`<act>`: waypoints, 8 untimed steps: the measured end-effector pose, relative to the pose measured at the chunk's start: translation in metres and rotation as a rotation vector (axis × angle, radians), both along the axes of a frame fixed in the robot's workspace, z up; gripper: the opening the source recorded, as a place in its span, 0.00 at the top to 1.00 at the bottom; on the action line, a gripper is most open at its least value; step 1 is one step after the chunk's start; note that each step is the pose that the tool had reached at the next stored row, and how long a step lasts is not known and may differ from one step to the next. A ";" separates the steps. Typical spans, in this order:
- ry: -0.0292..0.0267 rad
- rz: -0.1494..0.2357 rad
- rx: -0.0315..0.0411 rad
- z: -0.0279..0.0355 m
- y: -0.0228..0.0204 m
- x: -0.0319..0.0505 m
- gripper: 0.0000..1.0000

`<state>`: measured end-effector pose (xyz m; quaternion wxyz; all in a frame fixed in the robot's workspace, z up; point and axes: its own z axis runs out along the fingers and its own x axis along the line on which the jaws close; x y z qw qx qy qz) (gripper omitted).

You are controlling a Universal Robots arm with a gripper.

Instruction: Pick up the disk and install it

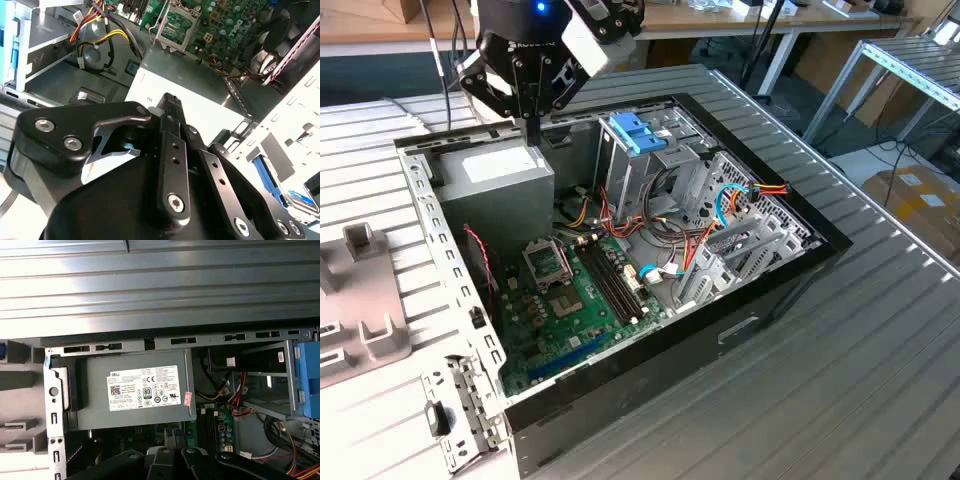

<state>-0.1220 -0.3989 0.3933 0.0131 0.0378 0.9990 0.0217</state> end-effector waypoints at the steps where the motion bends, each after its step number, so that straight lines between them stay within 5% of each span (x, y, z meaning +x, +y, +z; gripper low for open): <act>1: 0.0000 0.000 0.0000 0.0000 0.0000 -0.0001 0.89; 8: 0.0000 0.000 0.0000 0.0000 0.0000 -0.0020 0.89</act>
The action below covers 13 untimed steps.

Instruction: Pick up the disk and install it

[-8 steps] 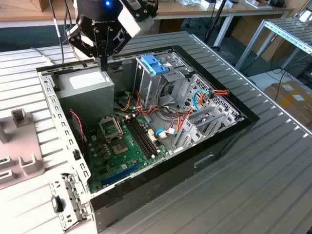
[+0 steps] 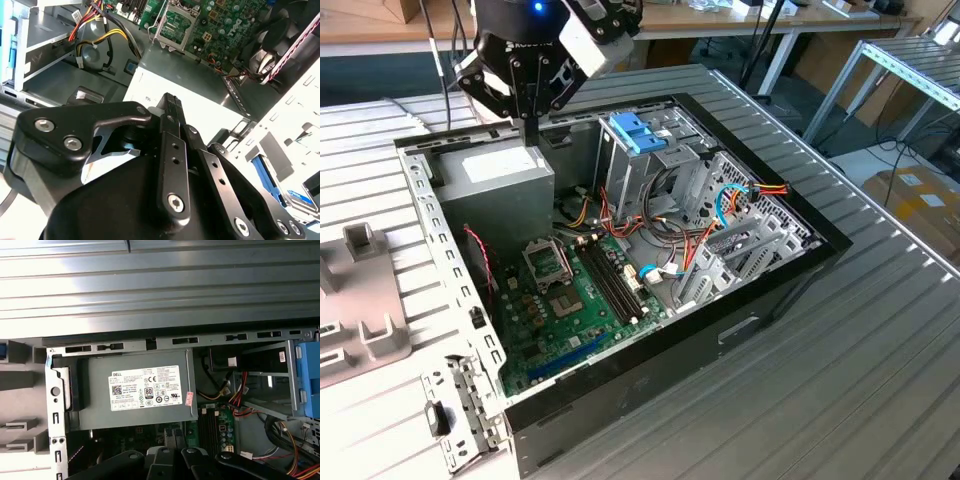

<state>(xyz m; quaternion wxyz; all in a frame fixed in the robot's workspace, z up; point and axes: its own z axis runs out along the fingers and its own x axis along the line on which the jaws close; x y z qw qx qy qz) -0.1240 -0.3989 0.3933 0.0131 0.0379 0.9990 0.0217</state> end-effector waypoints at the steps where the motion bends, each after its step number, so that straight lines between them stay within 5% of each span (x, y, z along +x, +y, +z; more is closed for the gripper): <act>1: 0.0000 0.000 0.0000 0.0000 0.0000 -0.0003 0.89; 13: 0.0000 0.000 -0.0001 0.0000 0.0000 -0.0037 0.89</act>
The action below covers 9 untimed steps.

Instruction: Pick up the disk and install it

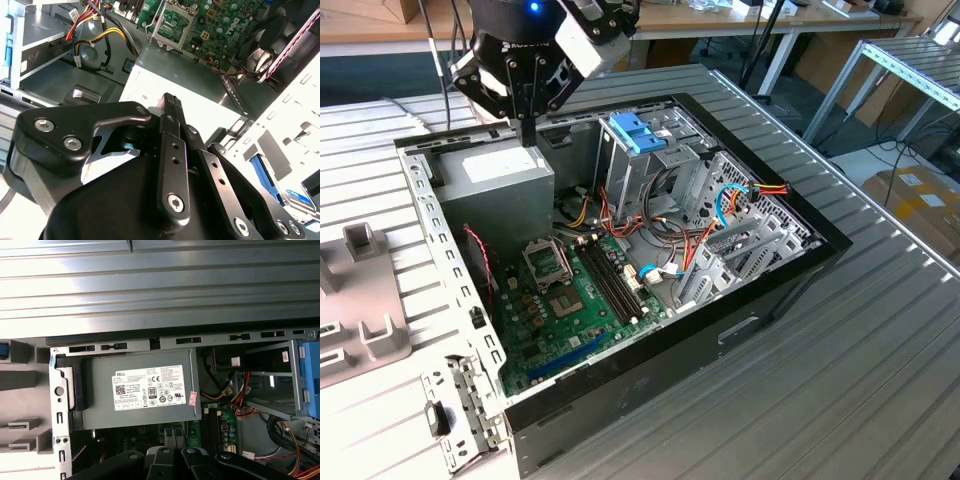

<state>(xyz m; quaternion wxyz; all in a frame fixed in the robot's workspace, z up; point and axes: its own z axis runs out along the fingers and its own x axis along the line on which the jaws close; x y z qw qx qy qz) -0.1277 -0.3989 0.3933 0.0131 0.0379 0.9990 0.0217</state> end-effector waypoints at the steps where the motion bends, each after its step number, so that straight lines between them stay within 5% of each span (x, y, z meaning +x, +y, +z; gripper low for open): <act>1: 0.0000 0.000 0.0000 0.0000 0.0000 -0.0002 0.89; 9: 0.0000 0.000 0.0000 0.0000 0.0000 -0.0031 0.89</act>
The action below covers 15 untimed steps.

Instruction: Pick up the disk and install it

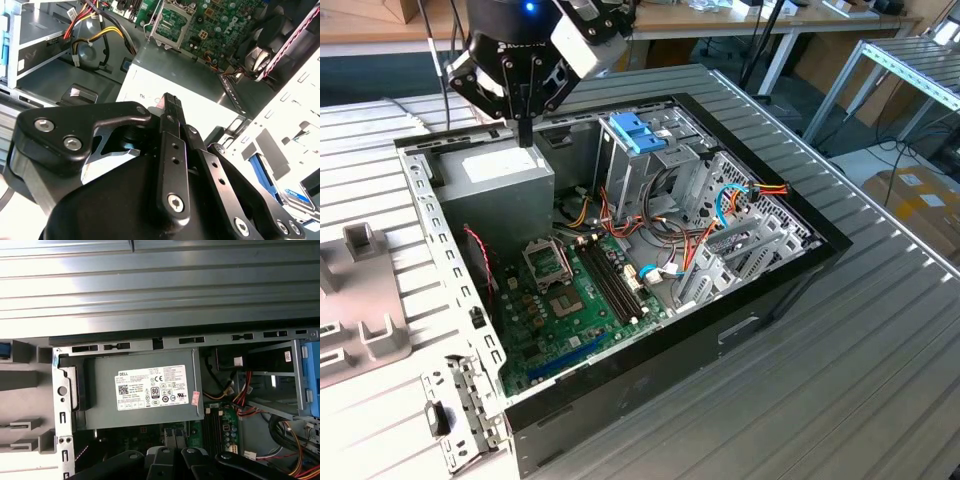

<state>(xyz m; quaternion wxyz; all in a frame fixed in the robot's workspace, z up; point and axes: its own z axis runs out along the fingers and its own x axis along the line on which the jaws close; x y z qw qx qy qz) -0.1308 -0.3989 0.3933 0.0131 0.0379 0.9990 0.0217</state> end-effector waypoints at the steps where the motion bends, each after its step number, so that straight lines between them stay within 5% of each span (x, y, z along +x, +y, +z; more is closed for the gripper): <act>1: 0.0000 0.000 0.0000 0.0000 0.0000 -0.0002 0.89; 15: 0.0000 0.000 0.0000 0.0000 0.0000 -0.0044 0.89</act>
